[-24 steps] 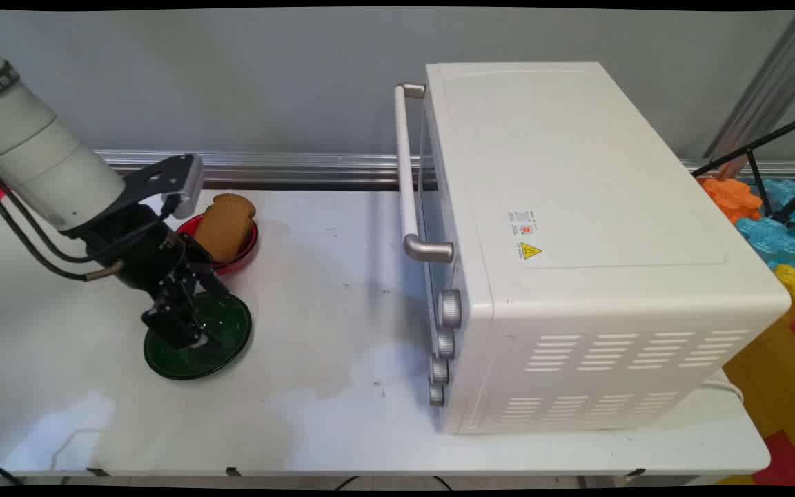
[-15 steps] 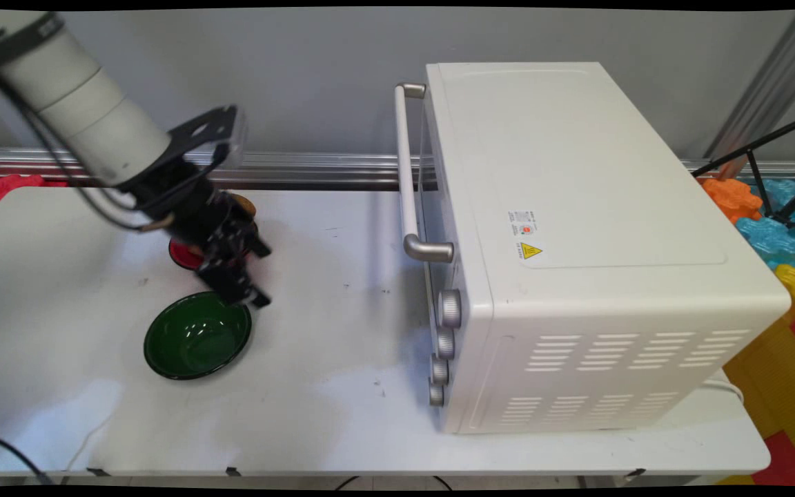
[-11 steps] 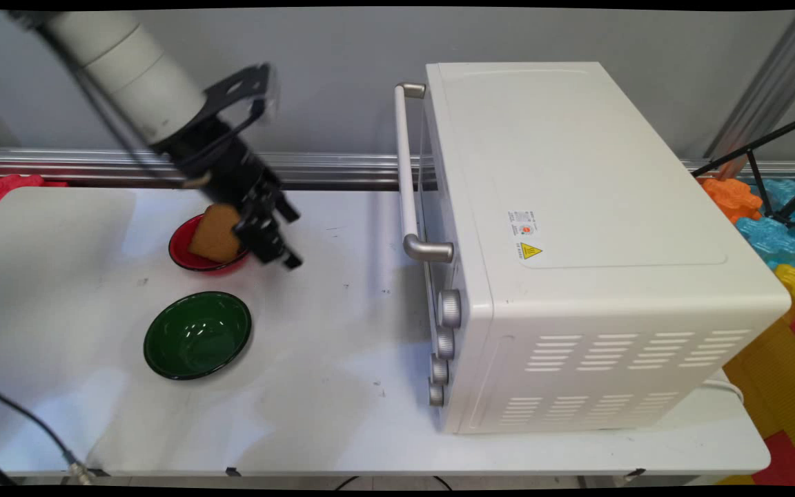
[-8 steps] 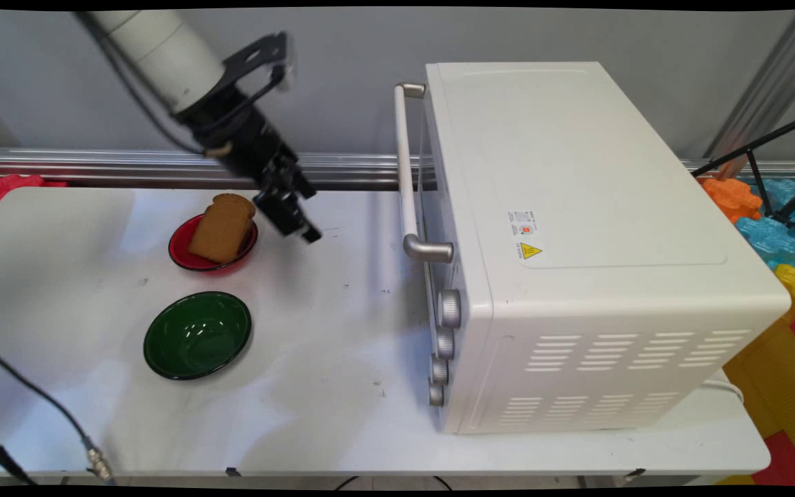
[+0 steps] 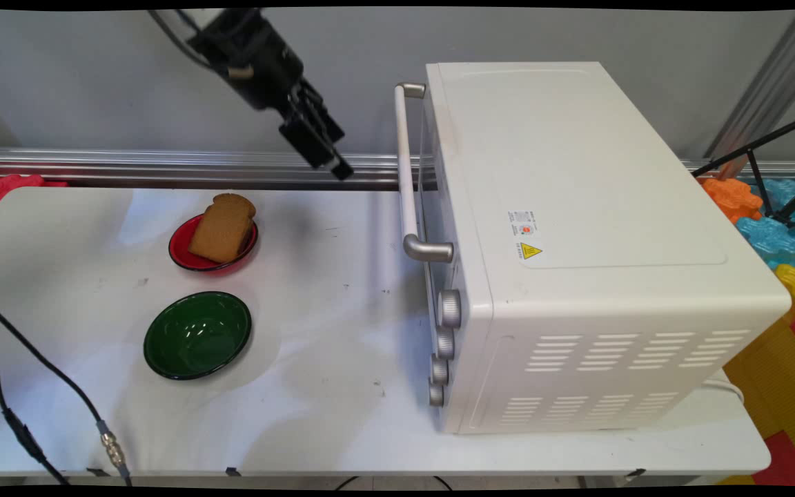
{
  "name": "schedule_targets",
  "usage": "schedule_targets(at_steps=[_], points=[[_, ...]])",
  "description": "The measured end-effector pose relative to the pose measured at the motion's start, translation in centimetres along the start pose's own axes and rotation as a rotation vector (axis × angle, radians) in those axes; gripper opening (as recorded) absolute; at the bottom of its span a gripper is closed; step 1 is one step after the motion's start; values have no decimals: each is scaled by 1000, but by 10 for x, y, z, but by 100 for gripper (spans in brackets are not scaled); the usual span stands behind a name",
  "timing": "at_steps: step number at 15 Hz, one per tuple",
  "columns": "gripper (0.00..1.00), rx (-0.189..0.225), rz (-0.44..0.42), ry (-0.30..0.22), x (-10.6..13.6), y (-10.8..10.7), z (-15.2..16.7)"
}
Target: Open the oven
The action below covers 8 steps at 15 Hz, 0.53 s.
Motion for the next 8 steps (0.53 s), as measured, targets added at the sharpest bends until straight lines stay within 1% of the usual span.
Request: schedule_targets(at_steps=[3, 6, 8], points=[[100, -9, 29, 20, 12, -7, -14], [100, -27, 93, 37, 29, -12, -22], [100, -39, 137, 39, 39, -14, -25]])
